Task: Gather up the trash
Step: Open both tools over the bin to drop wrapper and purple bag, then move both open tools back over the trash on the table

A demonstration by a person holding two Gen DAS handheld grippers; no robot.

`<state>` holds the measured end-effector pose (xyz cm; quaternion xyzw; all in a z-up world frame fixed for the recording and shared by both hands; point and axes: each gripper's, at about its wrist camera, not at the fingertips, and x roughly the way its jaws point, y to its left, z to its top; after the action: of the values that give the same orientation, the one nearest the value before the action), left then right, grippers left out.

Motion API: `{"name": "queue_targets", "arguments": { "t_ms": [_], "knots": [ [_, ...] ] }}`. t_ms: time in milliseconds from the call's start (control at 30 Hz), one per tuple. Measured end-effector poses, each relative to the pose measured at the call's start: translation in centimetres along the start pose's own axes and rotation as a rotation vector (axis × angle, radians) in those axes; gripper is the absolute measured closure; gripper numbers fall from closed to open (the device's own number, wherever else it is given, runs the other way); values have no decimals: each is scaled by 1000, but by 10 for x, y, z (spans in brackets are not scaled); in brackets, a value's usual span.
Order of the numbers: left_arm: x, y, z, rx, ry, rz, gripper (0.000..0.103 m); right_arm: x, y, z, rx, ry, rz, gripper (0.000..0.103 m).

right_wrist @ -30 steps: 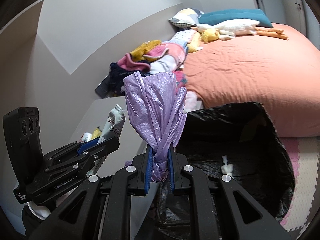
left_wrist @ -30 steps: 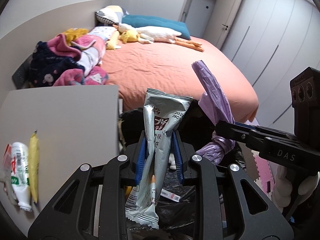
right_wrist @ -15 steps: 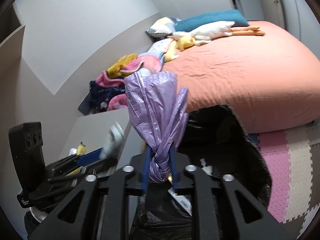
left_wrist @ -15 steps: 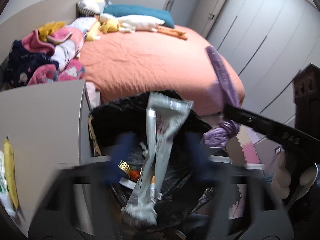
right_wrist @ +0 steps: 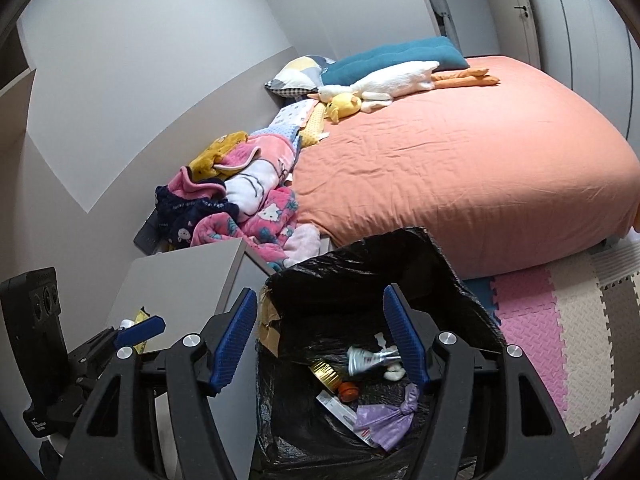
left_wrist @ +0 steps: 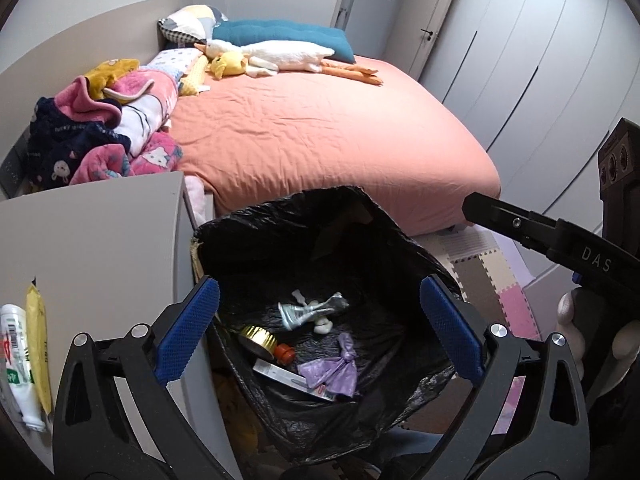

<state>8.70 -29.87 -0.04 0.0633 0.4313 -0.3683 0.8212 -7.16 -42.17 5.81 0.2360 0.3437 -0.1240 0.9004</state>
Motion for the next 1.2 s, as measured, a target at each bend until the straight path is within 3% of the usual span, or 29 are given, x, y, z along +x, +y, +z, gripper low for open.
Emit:
{"name": "queue_targets", "arguments": {
  "t_ms": [467,1200],
  "knots": [
    [-22,21,-13,-41,-44,43,6,11,35,-4,-65,22,73,37],
    [-73,92,-49,-177,-88,200,6,47,118,-21,-189,117,205,37]
  ]
}}
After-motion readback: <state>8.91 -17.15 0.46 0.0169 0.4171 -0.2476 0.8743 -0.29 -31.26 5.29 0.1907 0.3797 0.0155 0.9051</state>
